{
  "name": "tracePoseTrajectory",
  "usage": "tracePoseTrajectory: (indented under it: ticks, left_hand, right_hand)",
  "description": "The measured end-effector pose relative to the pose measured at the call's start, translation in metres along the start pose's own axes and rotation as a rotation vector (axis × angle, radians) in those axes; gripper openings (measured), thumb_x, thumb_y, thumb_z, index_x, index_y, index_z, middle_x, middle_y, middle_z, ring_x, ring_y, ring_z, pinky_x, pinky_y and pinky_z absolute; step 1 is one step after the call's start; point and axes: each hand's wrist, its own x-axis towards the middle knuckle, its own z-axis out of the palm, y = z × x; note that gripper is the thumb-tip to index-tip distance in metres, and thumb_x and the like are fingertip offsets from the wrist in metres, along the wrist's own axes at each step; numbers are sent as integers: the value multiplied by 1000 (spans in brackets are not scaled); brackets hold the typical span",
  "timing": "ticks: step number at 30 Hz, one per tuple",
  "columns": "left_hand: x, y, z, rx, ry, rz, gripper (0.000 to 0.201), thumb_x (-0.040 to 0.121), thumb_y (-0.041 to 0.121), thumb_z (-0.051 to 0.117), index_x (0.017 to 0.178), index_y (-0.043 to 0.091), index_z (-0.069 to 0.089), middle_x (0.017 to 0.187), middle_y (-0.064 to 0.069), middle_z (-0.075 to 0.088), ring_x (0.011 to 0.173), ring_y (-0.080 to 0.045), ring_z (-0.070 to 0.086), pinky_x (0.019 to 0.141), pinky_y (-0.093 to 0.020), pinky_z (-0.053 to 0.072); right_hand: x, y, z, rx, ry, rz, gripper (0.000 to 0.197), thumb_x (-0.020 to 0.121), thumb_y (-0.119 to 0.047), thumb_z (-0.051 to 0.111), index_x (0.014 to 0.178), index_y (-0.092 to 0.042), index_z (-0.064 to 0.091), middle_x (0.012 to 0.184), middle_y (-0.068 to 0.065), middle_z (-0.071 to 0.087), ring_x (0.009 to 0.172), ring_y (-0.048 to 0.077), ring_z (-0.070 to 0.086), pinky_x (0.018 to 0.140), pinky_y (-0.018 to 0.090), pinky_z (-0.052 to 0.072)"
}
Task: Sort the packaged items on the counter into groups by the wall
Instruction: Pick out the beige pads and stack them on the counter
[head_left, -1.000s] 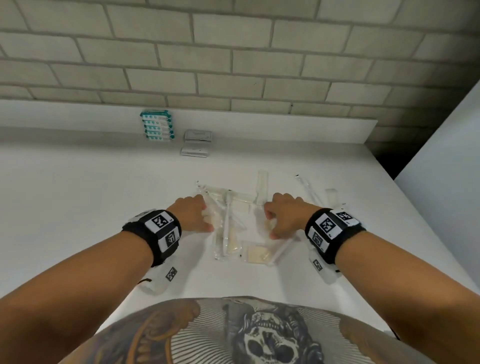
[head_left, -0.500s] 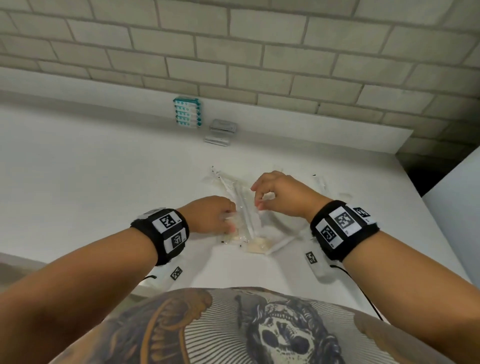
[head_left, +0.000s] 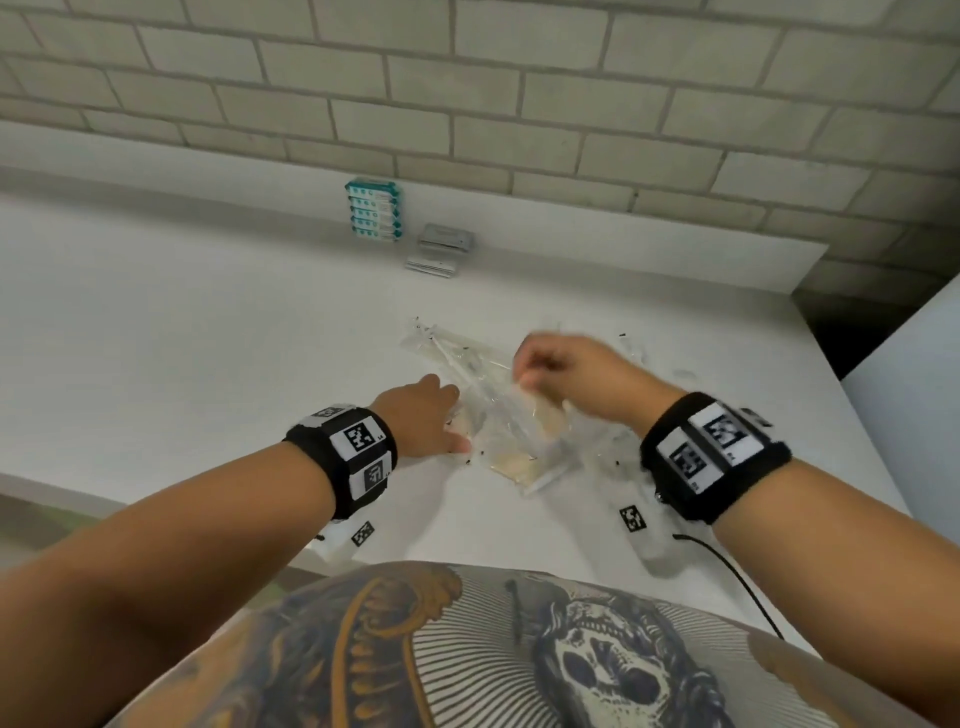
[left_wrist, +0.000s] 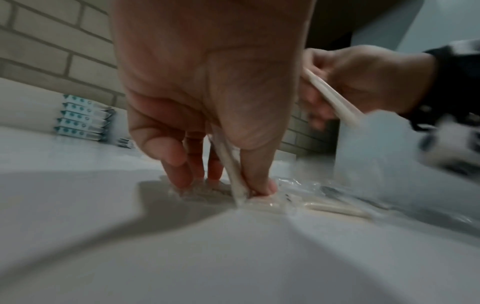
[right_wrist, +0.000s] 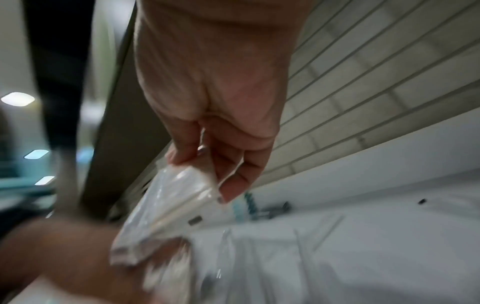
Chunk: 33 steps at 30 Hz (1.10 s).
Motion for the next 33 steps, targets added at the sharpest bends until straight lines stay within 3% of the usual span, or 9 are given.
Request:
tracePoseTrajectory:
  ticks: [3, 5, 8, 11, 17, 21, 25, 28, 33]
  left_hand:
    - [0, -2, -3, -26, -55, -20, 73, 75, 58, 68, 127, 16, 41, 123, -4, 43, 101, -25, 55, 78, -34, 45]
    - [-2, -5, -8, -15, -110, -20, 77, 72, 51, 74, 132, 18, 38, 126, -3, 42, 104, -24, 56, 84, -36, 48]
    - [-7, -6, -7, 31, -122, -21, 76, 69, 47, 78, 129, 19, 41, 124, -1, 47, 103, -22, 56, 82, -34, 48]
    - [-11, -5, -7, 67, -126, -57, 72, 69, 52, 76, 122, 16, 45, 116, 0, 53, 97, -19, 53, 78, -29, 42]
    - [-14, -1, -7, 82, -199, -103, 64, 75, 55, 71, 120, 13, 51, 117, -3, 53, 105, -21, 54, 85, -30, 44]
    - [-11, 4, -4, 73, -182, -73, 49, 78, 45, 72, 110, 15, 50, 111, -2, 57, 89, -17, 50, 77, -27, 38]
    - [-9, 10, -3, 37, -176, -43, 40, 80, 43, 70, 100, 19, 45, 105, 1, 57, 90, -17, 48, 77, -28, 36]
    - [-6, 19, 0, -32, -184, -31, 53, 83, 46, 66, 123, 15, 48, 128, -3, 54, 110, -20, 51, 87, -29, 37]
    - [2, 38, 6, -78, -156, -17, 69, 88, 50, 58, 142, 14, 35, 145, -4, 42, 131, -22, 43, 101, -32, 35]
  right_hand:
    - [2, 8, 41, -396, -330, 29, 18, 91, -15, 59, 83, -31, 63, 85, -14, 60, 80, 8, 57, 76, 27, 46]
    - [4, 18, 50, -482, -293, 78, 14, 90, -19, 60, 97, -28, 68, 96, -10, 62, 91, 13, 58, 82, 31, 47]
    - [-1, 26, 53, -425, -143, 191, 54, 80, -34, 70, 130, -28, 50, 122, -6, 57, 107, 15, 56, 87, 32, 47]
    - [-15, 25, 64, -584, -92, 278, 83, 65, -47, 80, 132, -21, 38, 121, 1, 49, 105, 23, 54, 84, 36, 49]
    - [-15, 18, 70, -562, -171, 384, 64, 74, -39, 79, 123, -10, 50, 115, 7, 58, 100, 25, 61, 86, 35, 52]
    - [-21, 14, 67, -516, -194, 322, 47, 82, -27, 69, 122, -12, 50, 115, 8, 55, 99, 26, 58, 81, 34, 50]
    - [-28, 22, 38, -184, -13, 341, 30, 89, -24, 62, 115, -15, 50, 98, -1, 56, 80, 16, 57, 61, 24, 40]
    - [-33, 42, -11, -301, 100, 512, 31, 86, -30, 64, 109, -12, 53, 96, 0, 57, 79, 16, 53, 55, 23, 35]
    - [-62, 71, -48, -488, -110, 840, 60, 80, -38, 74, 123, -3, 53, 114, 10, 64, 96, 26, 63, 81, 34, 54]
